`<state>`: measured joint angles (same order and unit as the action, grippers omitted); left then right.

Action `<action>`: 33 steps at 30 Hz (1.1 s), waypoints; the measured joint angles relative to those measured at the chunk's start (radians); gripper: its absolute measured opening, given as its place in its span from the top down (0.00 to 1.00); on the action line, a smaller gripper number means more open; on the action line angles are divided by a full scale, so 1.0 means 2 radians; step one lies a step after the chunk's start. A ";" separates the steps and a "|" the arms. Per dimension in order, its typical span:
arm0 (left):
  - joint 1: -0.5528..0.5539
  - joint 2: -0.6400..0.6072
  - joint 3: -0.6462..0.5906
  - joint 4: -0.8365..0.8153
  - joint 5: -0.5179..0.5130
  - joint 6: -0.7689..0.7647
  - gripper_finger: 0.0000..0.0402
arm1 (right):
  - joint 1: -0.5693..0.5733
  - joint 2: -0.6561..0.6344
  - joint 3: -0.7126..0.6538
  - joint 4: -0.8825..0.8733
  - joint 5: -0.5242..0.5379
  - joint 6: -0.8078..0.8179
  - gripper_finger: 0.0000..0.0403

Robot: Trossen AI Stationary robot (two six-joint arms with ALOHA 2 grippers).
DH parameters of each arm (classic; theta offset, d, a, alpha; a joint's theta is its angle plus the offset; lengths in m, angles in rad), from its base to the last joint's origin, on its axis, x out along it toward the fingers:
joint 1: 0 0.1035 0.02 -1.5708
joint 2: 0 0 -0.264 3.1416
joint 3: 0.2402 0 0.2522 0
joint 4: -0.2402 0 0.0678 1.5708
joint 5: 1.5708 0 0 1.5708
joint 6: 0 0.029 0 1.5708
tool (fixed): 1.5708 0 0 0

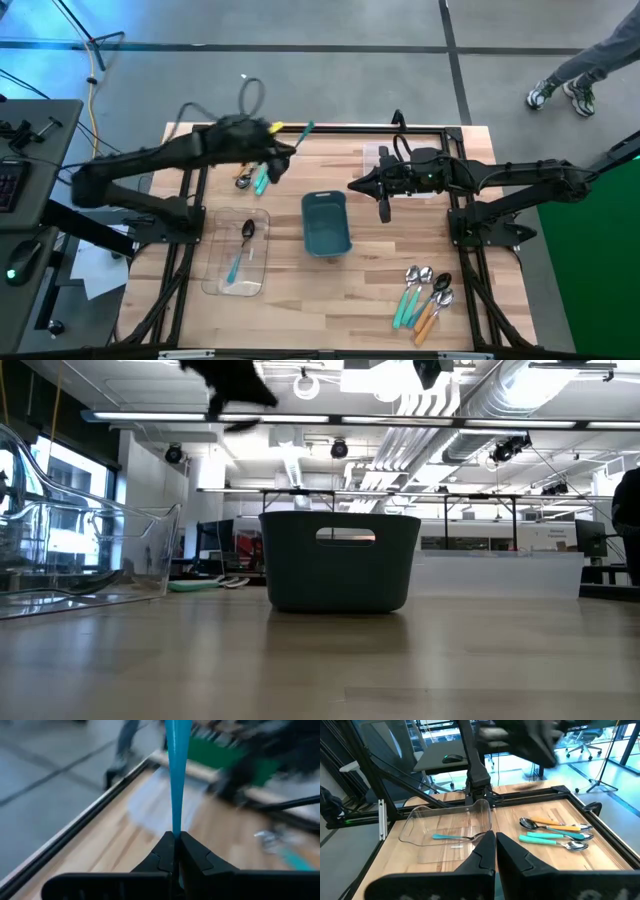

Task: Sort silverware by color (type)
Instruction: Put the blue spoon into the transparent bin

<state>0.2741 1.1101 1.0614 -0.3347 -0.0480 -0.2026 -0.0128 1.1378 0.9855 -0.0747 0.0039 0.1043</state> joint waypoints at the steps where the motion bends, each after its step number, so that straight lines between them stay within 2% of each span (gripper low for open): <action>1: -0.012 -0.019 -0.010 0.010 0.000 -0.002 1.00 | 0.000 0.000 0.000 0.004 0.000 0.000 1.00; 4: -0.049 -0.073 -0.053 0.063 0.001 -0.019 1.00 | 0.000 0.000 0.000 0.014 0.000 0.000 1.00; 8: -0.105 -0.129 -0.136 0.179 -0.018 -0.036 1.00 | 0.000 0.000 0.000 0.021 0.000 0.001 1.00; 11: -0.141 -0.152 -0.197 0.265 -0.027 -0.022 1.00 | 0.000 0.000 0.000 0.021 -0.001 0.004 1.00; 14: -0.166 -0.161 -0.238 0.311 -0.049 0.009 1.00 | 0.000 0.000 0.000 0.021 -0.006 0.002 1.00; 17: -0.176 -0.161 -0.256 0.328 -0.061 0.015 1.00 | 0.000 0.000 0.000 0.021 -0.007 0.000 1.00; 28: -0.177 -0.161 -0.258 0.338 -0.062 0.015 1.00 | 0.000 0.000 0.000 0.021 -0.007 0.000 1.00; 33: -0.178 -0.164 -0.258 0.324 -0.061 -0.047 1.00 | 0.000 0.000 0.000 0.021 -0.008 0.000 1.00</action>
<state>-0.0826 0.7824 0.5451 0.3135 -0.1701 -0.2973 -0.0128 1.1378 0.9855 -0.0326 -0.0113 0.1040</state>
